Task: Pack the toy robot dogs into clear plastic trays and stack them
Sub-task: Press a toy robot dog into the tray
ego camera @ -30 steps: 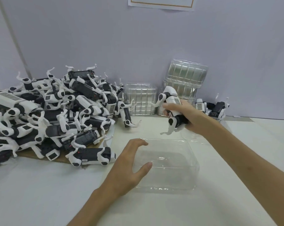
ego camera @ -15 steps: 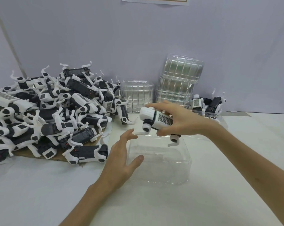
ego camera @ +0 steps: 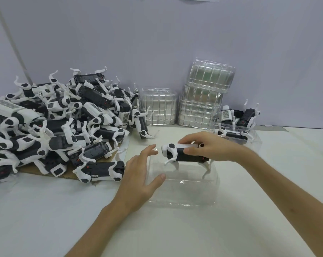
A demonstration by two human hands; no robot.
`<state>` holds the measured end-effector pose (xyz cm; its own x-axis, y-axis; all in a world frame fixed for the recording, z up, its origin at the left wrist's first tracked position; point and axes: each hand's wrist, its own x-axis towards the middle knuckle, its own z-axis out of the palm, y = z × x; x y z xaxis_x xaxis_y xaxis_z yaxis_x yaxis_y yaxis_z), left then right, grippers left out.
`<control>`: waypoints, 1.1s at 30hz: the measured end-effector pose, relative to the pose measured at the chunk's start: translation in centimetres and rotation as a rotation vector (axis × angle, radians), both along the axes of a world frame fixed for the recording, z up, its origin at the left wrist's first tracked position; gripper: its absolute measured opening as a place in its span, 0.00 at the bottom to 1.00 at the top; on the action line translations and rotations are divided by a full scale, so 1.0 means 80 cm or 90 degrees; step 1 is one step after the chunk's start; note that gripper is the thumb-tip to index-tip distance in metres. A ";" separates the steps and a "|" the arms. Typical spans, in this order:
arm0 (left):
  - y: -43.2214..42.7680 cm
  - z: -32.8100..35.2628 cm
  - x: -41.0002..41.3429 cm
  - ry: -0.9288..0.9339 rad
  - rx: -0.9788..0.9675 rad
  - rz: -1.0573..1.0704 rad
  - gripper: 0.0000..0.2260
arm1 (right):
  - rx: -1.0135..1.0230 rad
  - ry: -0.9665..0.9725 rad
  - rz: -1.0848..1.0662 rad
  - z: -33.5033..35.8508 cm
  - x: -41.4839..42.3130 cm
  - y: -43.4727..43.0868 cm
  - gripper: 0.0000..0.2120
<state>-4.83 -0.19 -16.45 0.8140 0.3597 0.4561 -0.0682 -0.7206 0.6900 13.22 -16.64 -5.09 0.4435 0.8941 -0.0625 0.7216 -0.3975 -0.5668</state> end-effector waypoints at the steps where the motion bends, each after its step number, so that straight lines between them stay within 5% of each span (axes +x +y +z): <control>1: 0.000 0.000 0.000 0.003 0.001 0.001 0.31 | -0.002 -0.006 0.008 -0.003 -0.001 0.000 0.13; 19: -0.002 0.010 0.001 -0.010 0.078 -0.022 0.23 | -0.019 -0.159 -0.004 -0.052 -0.013 0.005 0.18; 26: -0.003 0.011 0.001 -0.027 0.080 -0.025 0.21 | 0.159 -0.359 -0.072 -0.057 -0.018 -0.005 0.09; 30: -0.005 0.013 -0.002 -0.063 0.094 -0.027 0.18 | 0.358 -0.125 -0.217 -0.055 -0.015 -0.023 0.07; 33: -0.010 0.014 -0.004 -0.092 0.107 -0.047 0.15 | 0.318 0.036 -0.317 -0.065 -0.009 -0.040 0.10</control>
<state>-5.14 -0.97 -15.34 0.7569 0.2113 0.6184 -0.2142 -0.8138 0.5402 12.51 -19.85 -10.26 0.8152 0.5137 0.2676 0.4857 -0.3544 -0.7991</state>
